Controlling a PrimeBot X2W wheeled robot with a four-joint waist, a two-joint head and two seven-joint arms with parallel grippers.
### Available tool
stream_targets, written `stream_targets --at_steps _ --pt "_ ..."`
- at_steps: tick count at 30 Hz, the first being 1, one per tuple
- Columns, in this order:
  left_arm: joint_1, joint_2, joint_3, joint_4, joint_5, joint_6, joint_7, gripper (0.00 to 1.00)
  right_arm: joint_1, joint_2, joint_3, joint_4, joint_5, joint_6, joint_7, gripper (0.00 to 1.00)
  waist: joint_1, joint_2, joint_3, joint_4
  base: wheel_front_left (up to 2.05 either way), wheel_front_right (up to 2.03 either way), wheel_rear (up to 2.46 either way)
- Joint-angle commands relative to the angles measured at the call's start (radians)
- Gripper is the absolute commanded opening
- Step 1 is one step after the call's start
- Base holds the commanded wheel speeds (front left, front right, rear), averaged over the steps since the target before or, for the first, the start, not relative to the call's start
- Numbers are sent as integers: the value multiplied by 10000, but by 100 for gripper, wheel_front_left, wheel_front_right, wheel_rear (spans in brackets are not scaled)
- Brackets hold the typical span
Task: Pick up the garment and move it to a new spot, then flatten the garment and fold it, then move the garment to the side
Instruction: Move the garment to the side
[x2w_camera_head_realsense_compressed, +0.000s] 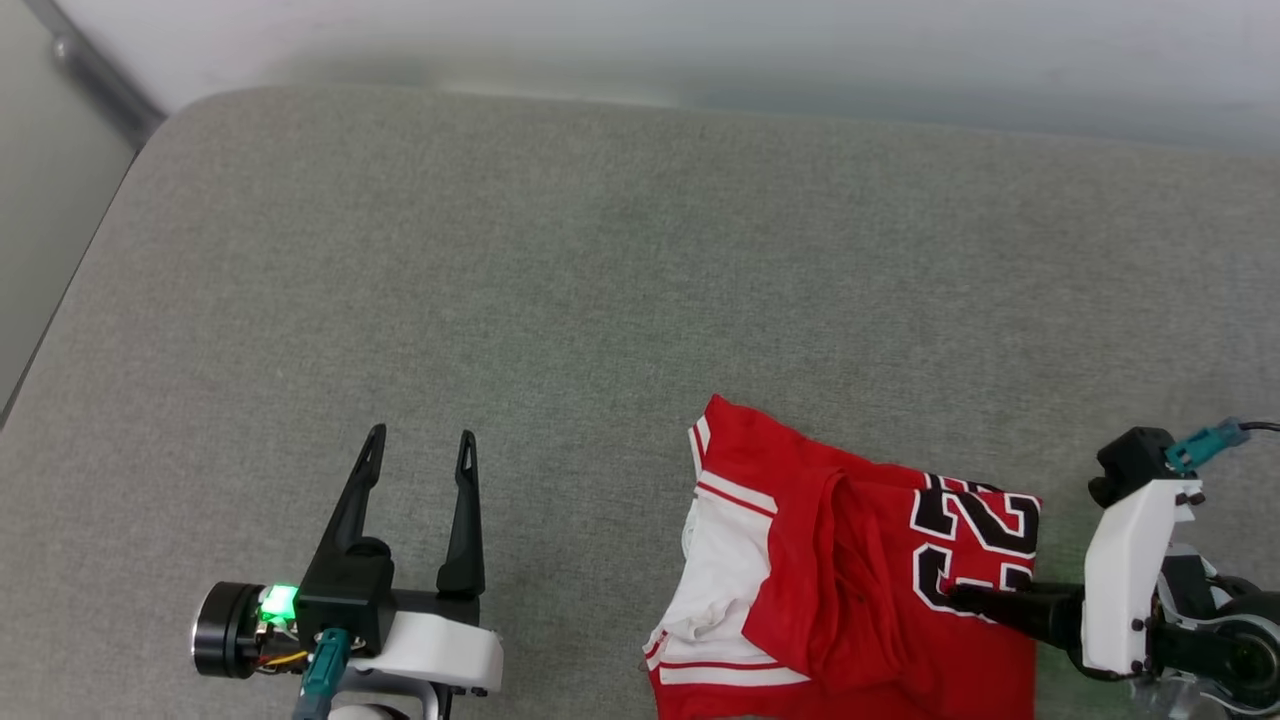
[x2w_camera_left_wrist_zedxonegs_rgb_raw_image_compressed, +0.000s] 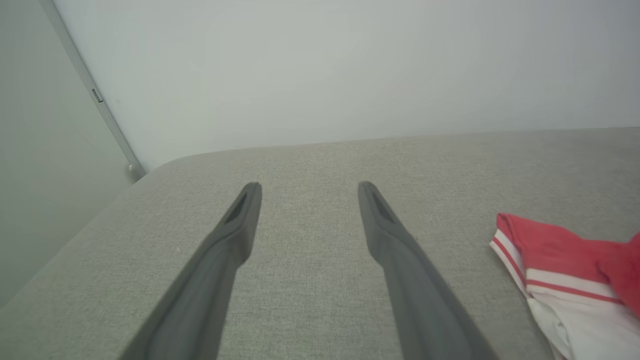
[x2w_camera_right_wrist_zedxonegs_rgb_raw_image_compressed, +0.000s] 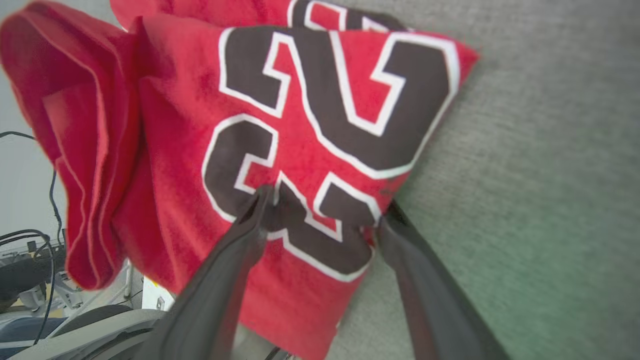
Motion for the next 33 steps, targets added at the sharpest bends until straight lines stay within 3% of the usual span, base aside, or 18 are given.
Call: stream_targets --at_steps 1,9,10,11,21,27,33 --pt "-129 -46 -26 26 36 -29 -23 100 -48 144 91 151 102 -4 42 100 0 0 209 165 0 0 0" --pt "-443 -107 -169 127 8 -53 -23 100 63 543 991 858 163 -11 -13 100 0 0 487 458 0 0 0" --pt "-441 -111 -168 134 2 -40 -23 100 46 501 1056 863 145 -13 -92 25 0 0 483 468 0 0 0" --pt "-438 -116 -165 134 -7 -26 -23 100 35 471 1086 858 171 -13 -189 0 0 0 473 471 0 0 0" --pt "112 -141 6 144 -21 67 -23 100 -677 -415 1403 -434 615 -4 -1018 0 0 0 -362 -4 0 0 0" --pt "469 -164 95 35 -98 97 -23 100 -1118 -1483 1728 -1445 580 -4 -687 0 0 0 -793 -860 0 0 0" --pt "508 -198 135 -123 -120 151 -23 100 -1552 -2383 1553 -2026 350 -4 -338 0 0 0 -539 -1984 0 0 0"
